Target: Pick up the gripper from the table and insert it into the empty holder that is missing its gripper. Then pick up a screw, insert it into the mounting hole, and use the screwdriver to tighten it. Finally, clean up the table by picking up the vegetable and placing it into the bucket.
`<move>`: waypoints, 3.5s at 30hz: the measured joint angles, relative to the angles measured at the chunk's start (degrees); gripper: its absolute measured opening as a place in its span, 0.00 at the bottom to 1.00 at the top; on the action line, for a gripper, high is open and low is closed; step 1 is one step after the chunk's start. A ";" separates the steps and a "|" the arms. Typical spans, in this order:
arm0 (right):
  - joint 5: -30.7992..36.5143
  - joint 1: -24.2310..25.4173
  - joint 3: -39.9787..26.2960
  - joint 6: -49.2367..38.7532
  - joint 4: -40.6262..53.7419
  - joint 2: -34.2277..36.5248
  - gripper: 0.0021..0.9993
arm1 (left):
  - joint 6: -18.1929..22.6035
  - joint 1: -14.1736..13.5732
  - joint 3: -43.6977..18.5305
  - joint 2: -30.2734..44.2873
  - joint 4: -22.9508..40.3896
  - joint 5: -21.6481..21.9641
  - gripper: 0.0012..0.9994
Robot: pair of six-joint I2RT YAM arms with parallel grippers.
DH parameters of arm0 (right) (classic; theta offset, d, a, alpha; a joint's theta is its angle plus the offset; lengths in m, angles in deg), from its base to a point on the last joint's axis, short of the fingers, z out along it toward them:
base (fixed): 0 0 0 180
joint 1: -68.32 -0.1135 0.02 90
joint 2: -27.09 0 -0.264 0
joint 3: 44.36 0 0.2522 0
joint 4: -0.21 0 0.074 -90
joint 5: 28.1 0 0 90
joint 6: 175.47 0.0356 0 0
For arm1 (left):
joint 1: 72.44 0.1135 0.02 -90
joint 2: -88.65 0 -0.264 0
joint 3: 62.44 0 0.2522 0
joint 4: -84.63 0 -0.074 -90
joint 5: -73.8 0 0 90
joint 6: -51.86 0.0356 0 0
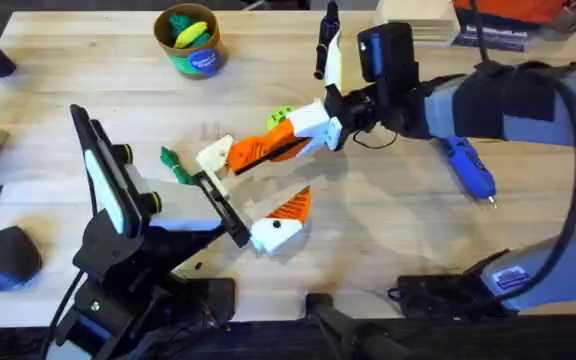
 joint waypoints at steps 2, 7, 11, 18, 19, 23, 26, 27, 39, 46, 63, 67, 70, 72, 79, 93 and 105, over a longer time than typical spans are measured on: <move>-0.63 -0.40 -1.09 0.37 -0.05 1.24 0.00 | -0.01 -0.02 0.00 0.00 -0.01 -0.27 0.99; -1.48 -1.45 -4.44 1.22 0.01 4.27 0.00 | 0.02 -0.02 -0.02 0.00 -0.04 -0.40 0.99; -2.40 -2.14 -8.02 1.83 0.14 7.40 0.00 | 0.03 0.00 0.00 0.00 -0.03 0.39 0.99; -3.21 -4.79 -12.50 2.10 0.00 11.50 0.00 | -0.13 0.59 0.00 0.00 0.10 3.39 0.99; -3.17 -4.92 -12.54 2.12 -0.03 11.56 0.00 | -0.23 0.59 0.00 -0.02 0.12 3.59 0.99; -2.96 -5.07 -12.72 2.25 -0.27 11.69 0.00 | -0.42 0.61 -0.02 0.00 0.14 3.98 0.99; -2.93 -5.09 -12.72 2.25 -0.27 11.69 0.00 | -0.43 0.61 -0.02 -0.01 0.14 4.03 0.99; -2.93 -5.09 -12.72 2.26 -0.27 11.69 0.01 | -0.43 0.61 -0.02 0.00 0.14 4.06 0.99; -3.14 -7.68 -12.72 1.12 -0.47 11.82 0.44 | -0.16 -0.32 -0.02 -0.01 -0.05 0.04 0.99; -3.18 -4.89 -12.72 0.80 -1.01 11.80 0.96 | -0.15 -0.35 -0.02 0.00 -0.07 -1.18 0.99; 10.80 1.50 -19.90 0.16 -0.01 11.80 0.99 | -0.16 -0.35 -0.02 0.00 -0.07 -1.79 0.99; 17.11 4.79 -25.54 -2.62 7.25 10.96 0.99 | -0.16 -0.35 -0.02 -0.02 -0.07 -1.95 0.99; 24.88 5.86 -29.08 -8.86 22.17 8.95 0.99 | -0.16 -0.35 -0.02 0.00 -0.07 -1.97 0.99; 31.42 5.50 -31.28 -13.90 33.32 7.63 0.99 | -0.16 -0.35 -0.02 0.00 -0.07 -1.97 0.99; 60.89 -0.67 -36.82 -28.68 56.77 4.37 0.99 | -0.15 -0.35 -0.02 0.00 -0.07 -1.97 0.99; 77.59 -7.72 -37.07 -35.59 65.80 5.99 0.92 | -0.16 -0.35 -0.02 0.00 -0.07 -1.97 0.99; 78.31 -11.41 -37.09 -35.96 63.32 9.20 0.58 | -0.16 -0.35 -0.02 0.00 -0.07 -1.97 0.99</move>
